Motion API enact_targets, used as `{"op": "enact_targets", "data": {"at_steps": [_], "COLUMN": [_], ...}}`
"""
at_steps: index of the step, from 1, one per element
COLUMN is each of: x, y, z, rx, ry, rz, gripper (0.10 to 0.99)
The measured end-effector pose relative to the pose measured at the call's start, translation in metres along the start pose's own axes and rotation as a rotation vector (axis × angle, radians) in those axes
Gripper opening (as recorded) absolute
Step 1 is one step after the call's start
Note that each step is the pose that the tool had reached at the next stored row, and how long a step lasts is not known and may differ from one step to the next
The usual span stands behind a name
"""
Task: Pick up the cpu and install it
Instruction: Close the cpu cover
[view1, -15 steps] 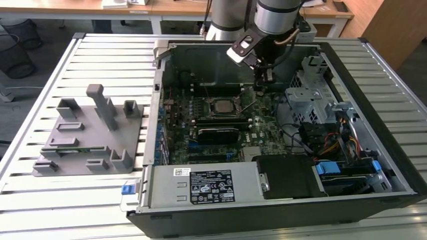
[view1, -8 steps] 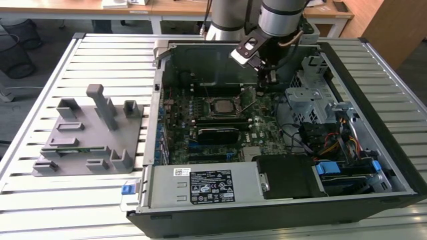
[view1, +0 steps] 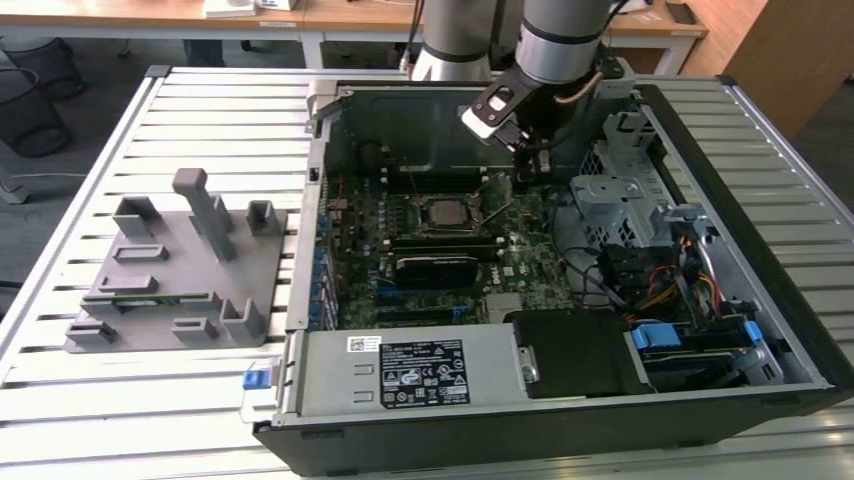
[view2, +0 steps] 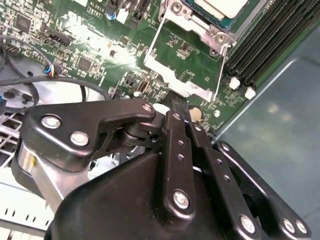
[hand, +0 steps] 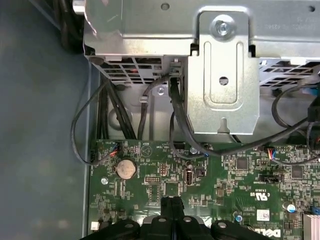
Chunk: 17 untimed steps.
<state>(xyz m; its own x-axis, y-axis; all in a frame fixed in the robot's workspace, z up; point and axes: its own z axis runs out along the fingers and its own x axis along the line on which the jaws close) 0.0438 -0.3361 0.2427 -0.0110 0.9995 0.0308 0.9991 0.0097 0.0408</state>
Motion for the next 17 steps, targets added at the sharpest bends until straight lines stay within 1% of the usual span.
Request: {"op": "enact_targets", "data": {"at_steps": [4, 5, 13, 17], "x": [0.0000, 0.0000, 0.0001, 0.0001], "y": [-0.0097, -0.0112, -0.0121, -0.0140], "z": [0.0000, -0.0001, -0.0001, -0.0001], "rx": [0.002, 0.002, 0.002, 0.002], "ry": [0.0000, 0.0003, 0.0005, 0.0006], "rz": [0.000, 0.000, 0.000, 0.000], "gripper": [0.106, 0.106, 0.106, 0.106]}}
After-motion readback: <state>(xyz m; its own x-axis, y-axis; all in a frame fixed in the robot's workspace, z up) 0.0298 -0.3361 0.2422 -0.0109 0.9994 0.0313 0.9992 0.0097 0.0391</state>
